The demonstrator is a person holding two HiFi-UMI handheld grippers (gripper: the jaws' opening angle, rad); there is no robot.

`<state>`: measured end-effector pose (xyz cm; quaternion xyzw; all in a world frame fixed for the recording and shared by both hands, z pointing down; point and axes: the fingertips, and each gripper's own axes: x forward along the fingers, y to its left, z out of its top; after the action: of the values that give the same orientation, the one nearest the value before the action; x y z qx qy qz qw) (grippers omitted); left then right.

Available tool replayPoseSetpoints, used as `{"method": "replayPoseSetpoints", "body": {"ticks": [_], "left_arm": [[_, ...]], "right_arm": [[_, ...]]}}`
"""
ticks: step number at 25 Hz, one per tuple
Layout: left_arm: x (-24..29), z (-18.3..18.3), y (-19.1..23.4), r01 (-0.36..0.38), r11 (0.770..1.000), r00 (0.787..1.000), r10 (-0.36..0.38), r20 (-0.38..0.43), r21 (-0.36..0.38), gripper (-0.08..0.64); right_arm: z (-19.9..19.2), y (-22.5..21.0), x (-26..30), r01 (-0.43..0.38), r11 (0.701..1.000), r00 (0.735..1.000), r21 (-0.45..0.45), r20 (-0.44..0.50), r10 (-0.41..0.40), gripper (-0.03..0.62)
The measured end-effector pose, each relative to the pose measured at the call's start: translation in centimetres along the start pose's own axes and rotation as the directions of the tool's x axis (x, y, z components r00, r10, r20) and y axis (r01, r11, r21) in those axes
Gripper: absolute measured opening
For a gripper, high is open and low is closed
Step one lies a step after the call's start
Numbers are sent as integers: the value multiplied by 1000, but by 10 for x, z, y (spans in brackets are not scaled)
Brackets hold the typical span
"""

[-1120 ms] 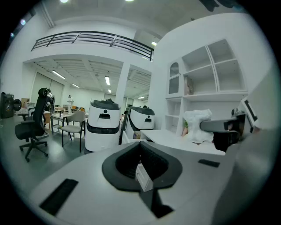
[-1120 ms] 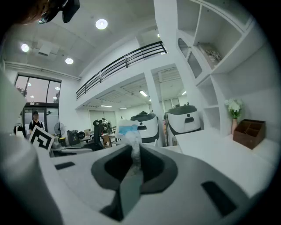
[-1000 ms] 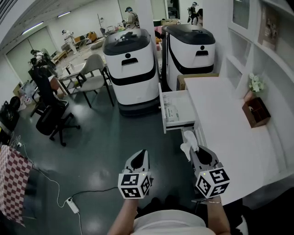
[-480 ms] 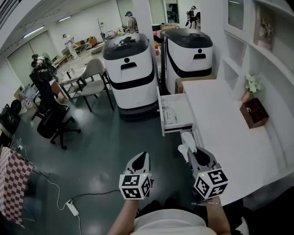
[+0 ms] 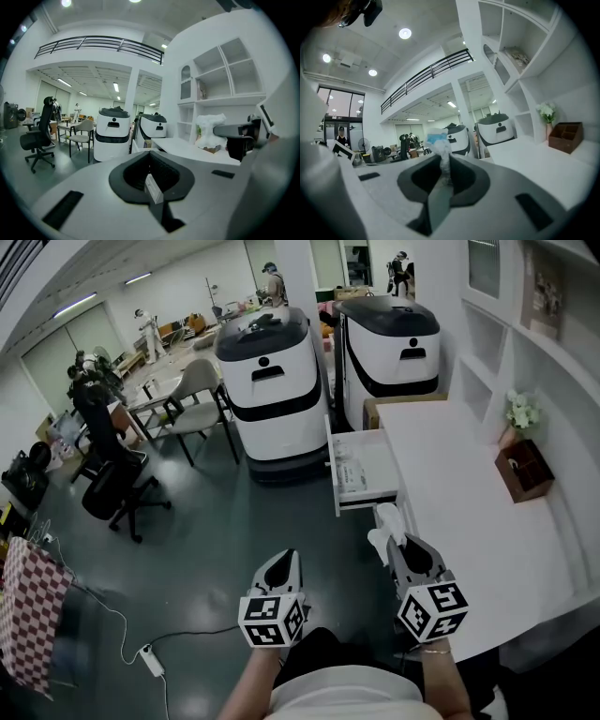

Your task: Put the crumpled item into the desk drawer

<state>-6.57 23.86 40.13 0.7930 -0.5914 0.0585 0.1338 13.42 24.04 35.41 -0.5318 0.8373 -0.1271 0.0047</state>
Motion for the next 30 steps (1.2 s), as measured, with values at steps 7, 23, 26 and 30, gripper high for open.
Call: {"method": "replayPoseSetpoints", "body": {"ticks": [7, 23, 26, 30], "left_arm": [[19, -2, 12, -13, 1000, 1000, 13, -7, -11, -5], [161, 25, 83, 16, 999, 999, -17, -37, -33, -5], [187, 30, 102, 16, 999, 998, -19, -55, -44, -5], [217, 39, 120, 29, 999, 998, -32, -61, -46, -5]], "right_arm": [[2, -6, 20, -5, 1000, 1000, -3, 0, 5, 49], [12, -60, 150, 81, 997, 996, 15, -44, -80, 49], [14, -64, 179, 91, 995, 994, 27, -58, -90, 49], [22, -72, 212, 108, 993, 993, 37, -62, -105, 49]]}}
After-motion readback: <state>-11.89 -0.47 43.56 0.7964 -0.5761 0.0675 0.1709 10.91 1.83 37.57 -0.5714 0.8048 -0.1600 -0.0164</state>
